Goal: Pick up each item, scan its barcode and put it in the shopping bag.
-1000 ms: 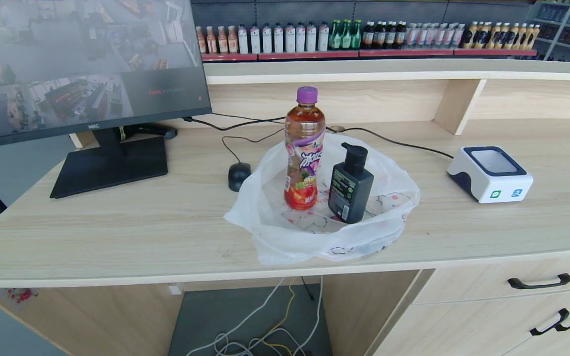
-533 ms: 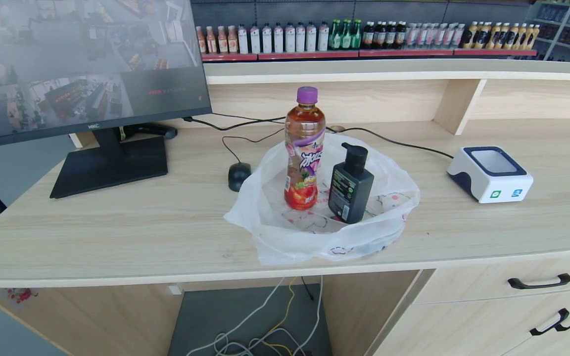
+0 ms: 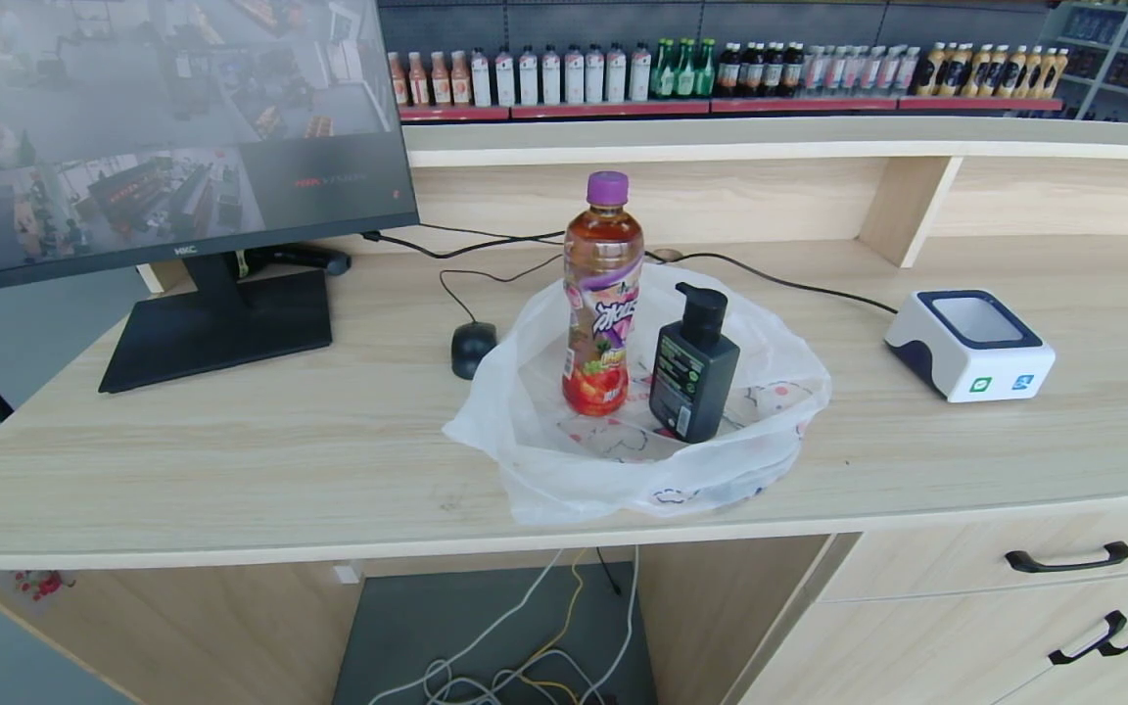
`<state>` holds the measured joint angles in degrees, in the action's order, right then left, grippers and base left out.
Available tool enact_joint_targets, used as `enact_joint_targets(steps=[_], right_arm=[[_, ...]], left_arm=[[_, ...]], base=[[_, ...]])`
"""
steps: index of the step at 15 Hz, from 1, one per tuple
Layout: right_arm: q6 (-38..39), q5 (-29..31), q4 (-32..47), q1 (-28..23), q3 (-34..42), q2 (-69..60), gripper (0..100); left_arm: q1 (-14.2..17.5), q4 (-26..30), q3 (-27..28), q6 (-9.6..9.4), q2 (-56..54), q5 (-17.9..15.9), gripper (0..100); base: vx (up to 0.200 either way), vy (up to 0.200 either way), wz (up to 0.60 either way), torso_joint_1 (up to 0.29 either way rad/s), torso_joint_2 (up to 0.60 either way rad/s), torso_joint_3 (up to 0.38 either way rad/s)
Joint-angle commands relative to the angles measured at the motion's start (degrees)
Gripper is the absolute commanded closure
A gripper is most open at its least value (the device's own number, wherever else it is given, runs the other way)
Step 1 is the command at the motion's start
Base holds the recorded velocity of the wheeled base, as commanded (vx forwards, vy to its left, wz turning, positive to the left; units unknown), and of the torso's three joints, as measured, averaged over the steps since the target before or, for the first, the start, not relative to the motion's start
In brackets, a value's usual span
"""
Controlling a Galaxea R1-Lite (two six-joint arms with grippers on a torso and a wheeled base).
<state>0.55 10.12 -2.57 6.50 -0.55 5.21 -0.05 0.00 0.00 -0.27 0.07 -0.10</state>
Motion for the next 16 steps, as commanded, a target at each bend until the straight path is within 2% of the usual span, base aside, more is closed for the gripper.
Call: enact_joint_targets(steps=[1,3,5,7,9,12,16], right_arm=[[-0.81,-0.80,-0.42,0.09,0.46,0.24,0],[4.99,-1.50,0.02,0.01,0.46,0.24,0],[5.78,-2.12,0.11,0.01,0.46,0.24,0],[5.25,-1.86,0.29,-0.26,0.37,0.95,0],[3.67,-2.74,0.55,-4.48,0.37,5.52,0],[3.67,-3.26,0.46,-7.38,0.46,-3.10,0],[3.05,-6.25,1.78,-6.50,0.55,-5.21,0]], left_arm=[[-0.04,0.00,0.00,0.00,0.01,0.01,0],[-0.04,0.00,0.00,0.00,0.01,0.01,0],[-0.04,0.00,0.00,0.00,0.01,0.01,0],[-0.04,0.00,0.00,0.00,0.01,0.01,0],[-0.04,0.00,0.00,-0.08,0.01,0.01,0],[-0.04,0.00,0.00,0.00,0.01,0.01,0],[-0.04,0.00,0.00,-0.08,0.01,0.01,0]], base=[[0.000,0.000,0.00,0.000,0.00,0.000],[0.000,0.000,0.00,0.000,0.00,0.000],[0.000,0.000,0.00,0.000,0.00,0.000],[0.000,0.000,0.00,0.000,0.00,0.000],[0.000,0.000,0.00,0.000,0.00,0.000],[0.000,0.000,0.00,0.000,0.00,0.000],[0.000,0.000,0.00,0.000,0.00,0.000]])
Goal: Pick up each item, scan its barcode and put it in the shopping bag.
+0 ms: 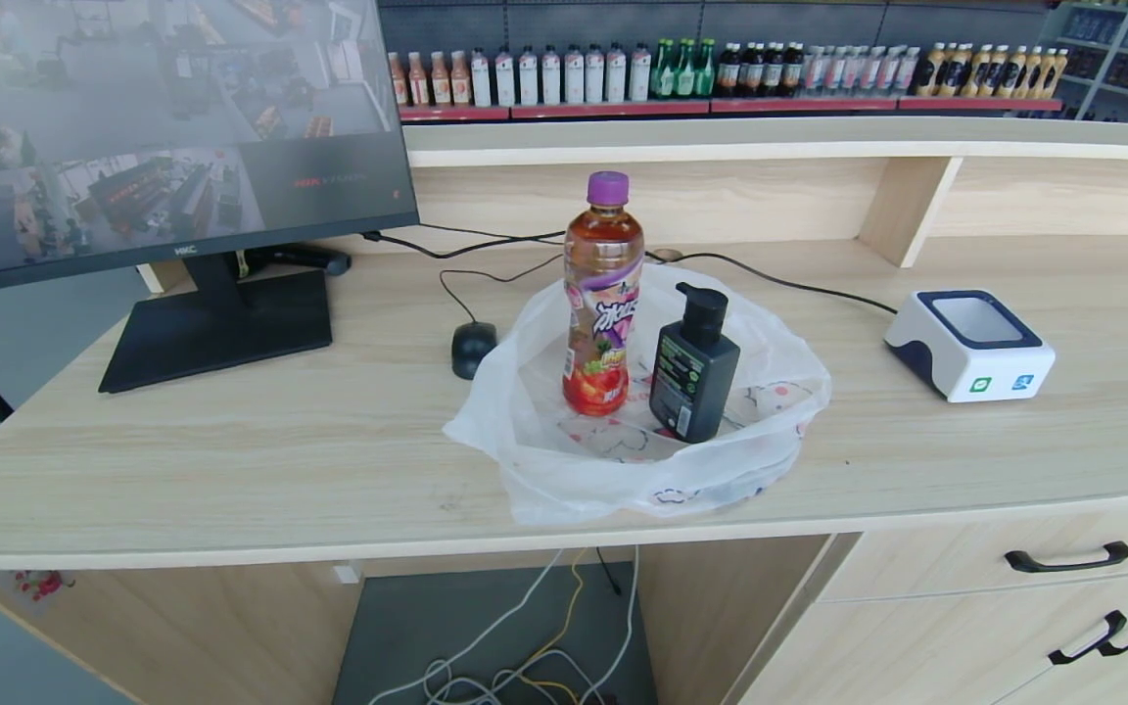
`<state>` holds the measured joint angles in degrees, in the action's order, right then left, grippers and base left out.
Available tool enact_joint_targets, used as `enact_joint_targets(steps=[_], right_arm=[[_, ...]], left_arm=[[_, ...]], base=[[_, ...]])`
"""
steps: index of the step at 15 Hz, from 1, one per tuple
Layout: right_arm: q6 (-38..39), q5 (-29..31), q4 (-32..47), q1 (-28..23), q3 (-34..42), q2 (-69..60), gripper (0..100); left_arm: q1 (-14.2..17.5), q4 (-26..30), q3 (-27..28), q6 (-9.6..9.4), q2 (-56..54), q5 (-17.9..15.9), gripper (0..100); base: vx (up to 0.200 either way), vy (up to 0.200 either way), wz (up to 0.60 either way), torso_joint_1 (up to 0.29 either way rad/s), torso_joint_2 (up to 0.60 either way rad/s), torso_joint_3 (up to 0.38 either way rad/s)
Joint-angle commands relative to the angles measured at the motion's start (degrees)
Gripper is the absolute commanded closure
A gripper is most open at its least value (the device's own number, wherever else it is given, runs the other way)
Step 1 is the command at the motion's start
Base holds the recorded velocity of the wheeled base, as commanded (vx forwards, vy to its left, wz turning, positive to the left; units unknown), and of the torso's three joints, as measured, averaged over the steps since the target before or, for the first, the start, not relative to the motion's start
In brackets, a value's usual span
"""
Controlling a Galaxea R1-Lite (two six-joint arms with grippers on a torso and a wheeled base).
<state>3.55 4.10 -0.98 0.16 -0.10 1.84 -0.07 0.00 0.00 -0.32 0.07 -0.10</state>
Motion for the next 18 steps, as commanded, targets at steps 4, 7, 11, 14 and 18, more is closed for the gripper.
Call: enact_joint_targets(steps=[4,7,11,14,18], right_arm=[[-0.12,-0.23,0.27,-0.16,0.10,-1.84,0],[-0.12,-0.23,0.27,-0.16,0.10,-1.84,0],[-0.12,-0.23,0.27,-0.16,0.10,-1.84,0],[-0.12,-0.23,0.27,-0.16,0.10,-1.84,0],[-0.12,-0.23,0.27,-0.16,0.10,-1.84,0]], left_arm=[[-0.01,0.00,0.00,0.05,0.01,0.01,0],[-0.01,0.00,0.00,0.05,0.01,0.01,0],[-0.01,0.00,0.00,0.05,0.01,0.01,0],[-0.01,0.00,0.00,0.14,0.01,0.01,0],[-0.01,0.00,0.00,0.14,0.01,0.01,0]], base=[[-0.150,0.000,0.00,0.009,0.00,-0.001],[-0.200,0.000,0.00,-0.007,0.00,0.005],[0.000,0.000,0.00,0.000,0.00,0.000],[0.000,0.000,0.00,0.000,0.00,0.000],[0.000,-0.200,0.00,0.000,0.00,0.004]])
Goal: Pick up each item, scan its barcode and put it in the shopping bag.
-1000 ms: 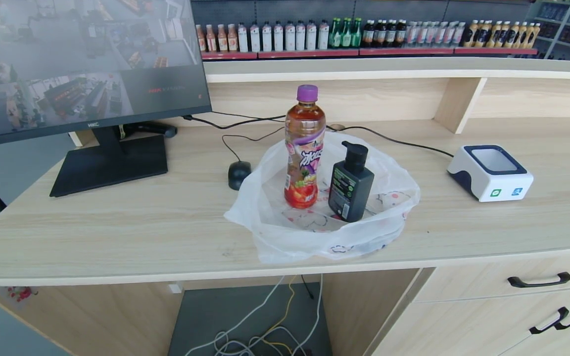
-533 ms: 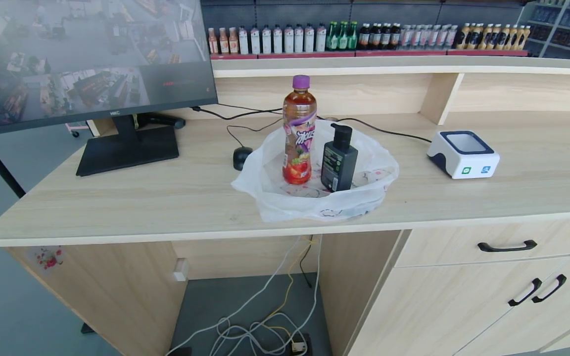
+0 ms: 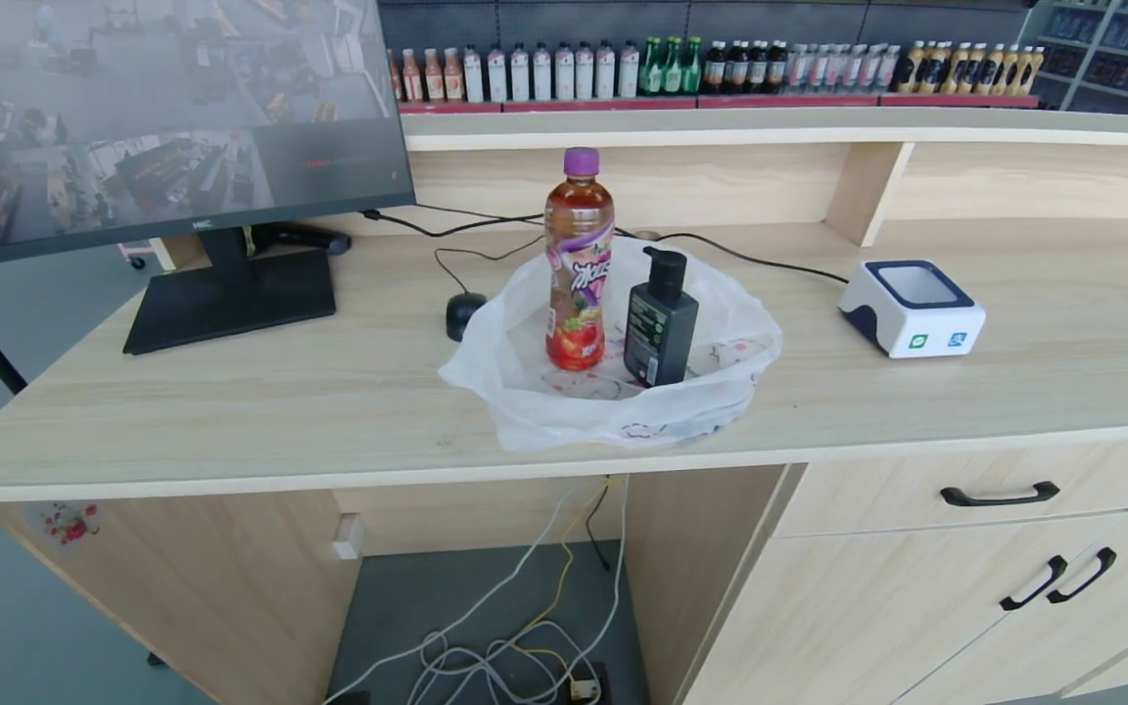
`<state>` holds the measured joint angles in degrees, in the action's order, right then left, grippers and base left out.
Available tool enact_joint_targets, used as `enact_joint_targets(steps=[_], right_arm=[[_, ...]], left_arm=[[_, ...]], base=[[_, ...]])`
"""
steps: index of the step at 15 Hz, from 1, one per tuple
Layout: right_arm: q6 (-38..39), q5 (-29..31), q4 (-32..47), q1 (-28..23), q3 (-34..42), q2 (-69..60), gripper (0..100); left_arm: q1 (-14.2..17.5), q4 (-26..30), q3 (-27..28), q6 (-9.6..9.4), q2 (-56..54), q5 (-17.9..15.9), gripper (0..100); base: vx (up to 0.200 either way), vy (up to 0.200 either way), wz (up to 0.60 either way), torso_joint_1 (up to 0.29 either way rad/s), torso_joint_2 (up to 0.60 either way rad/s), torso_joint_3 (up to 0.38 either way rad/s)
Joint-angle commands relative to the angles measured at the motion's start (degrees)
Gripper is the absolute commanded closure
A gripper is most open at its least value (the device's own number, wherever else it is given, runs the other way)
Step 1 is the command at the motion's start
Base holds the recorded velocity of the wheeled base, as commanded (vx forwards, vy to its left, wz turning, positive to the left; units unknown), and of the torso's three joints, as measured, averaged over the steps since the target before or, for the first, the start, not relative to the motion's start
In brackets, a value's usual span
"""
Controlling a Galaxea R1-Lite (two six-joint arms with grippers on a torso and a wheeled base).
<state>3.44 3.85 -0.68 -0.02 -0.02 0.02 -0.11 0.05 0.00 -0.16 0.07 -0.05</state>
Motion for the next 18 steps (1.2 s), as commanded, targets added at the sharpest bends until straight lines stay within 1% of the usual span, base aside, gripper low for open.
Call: enact_joint_targets(steps=[1,18], right_arm=[[-0.01,0.01,-0.02,0.02,0.02,-0.02,0],[-0.01,0.01,-0.02,0.02,0.02,-0.02,0]], left_arm=[[0.02,-0.05,0.00,0.07,0.01,-0.04,0],[0.02,-0.05,0.00,0.07,0.01,-0.04,0]], base=[[0.000,-0.200,0.00,0.017,0.01,0.002],[0.000,-0.200,0.00,0.000,0.00,0.003]])
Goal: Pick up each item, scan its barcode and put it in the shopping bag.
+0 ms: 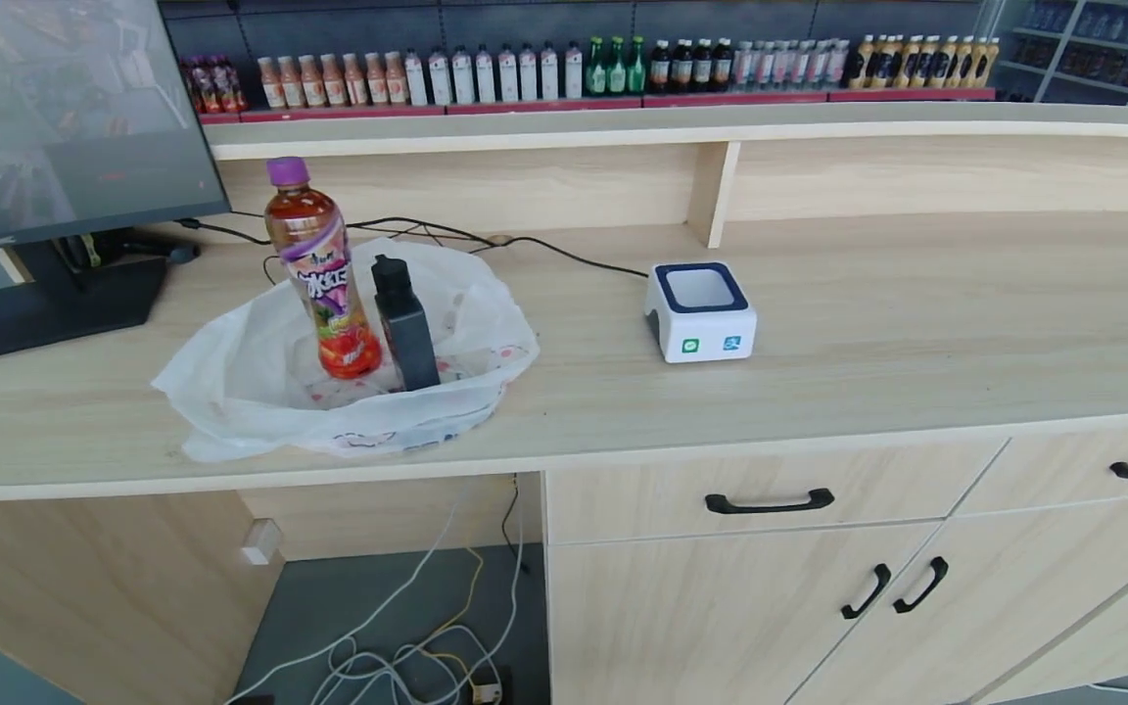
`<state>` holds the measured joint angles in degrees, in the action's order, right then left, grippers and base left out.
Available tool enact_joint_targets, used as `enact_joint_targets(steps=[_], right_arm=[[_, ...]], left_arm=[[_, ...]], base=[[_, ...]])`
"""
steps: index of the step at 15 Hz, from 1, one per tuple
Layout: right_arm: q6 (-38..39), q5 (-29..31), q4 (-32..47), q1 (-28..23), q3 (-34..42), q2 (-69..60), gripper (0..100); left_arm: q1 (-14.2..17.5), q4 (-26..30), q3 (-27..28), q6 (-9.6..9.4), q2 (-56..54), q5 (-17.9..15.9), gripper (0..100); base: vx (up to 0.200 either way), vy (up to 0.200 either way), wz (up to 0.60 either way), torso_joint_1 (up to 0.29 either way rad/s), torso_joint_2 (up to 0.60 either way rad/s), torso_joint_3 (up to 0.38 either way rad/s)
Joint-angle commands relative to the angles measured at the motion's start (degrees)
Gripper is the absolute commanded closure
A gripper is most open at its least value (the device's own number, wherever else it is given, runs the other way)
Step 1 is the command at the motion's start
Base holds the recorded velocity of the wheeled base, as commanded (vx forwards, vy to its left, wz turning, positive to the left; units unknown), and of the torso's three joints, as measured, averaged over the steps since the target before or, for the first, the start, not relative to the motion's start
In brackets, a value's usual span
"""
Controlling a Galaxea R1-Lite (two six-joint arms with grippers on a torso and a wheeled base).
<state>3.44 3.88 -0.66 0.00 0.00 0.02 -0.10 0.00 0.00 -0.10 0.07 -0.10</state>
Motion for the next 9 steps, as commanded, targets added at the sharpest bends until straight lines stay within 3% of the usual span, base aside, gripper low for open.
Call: enact_joint_targets(steps=[1,5,9], right_arm=[[-0.01,-0.01,-0.04,0.00,0.00,-0.02,0],[-0.01,-0.01,-0.04,0.00,0.00,-0.02,0],[-0.01,-0.01,-0.04,0.00,0.00,-0.02,0]], left_arm=[[0.01,0.00,0.00,0.01,0.01,0.01,0],[0.01,0.00,0.00,0.01,0.01,0.01,0],[0.01,0.00,0.00,-0.08,0.01,0.01,0]], base=[[0.000,-0.200,0.00,0.012,0.00,0.002],[0.000,-0.200,0.00,0.002,0.00,0.004],[0.000,0.000,0.00,0.000,0.00,0.000]])
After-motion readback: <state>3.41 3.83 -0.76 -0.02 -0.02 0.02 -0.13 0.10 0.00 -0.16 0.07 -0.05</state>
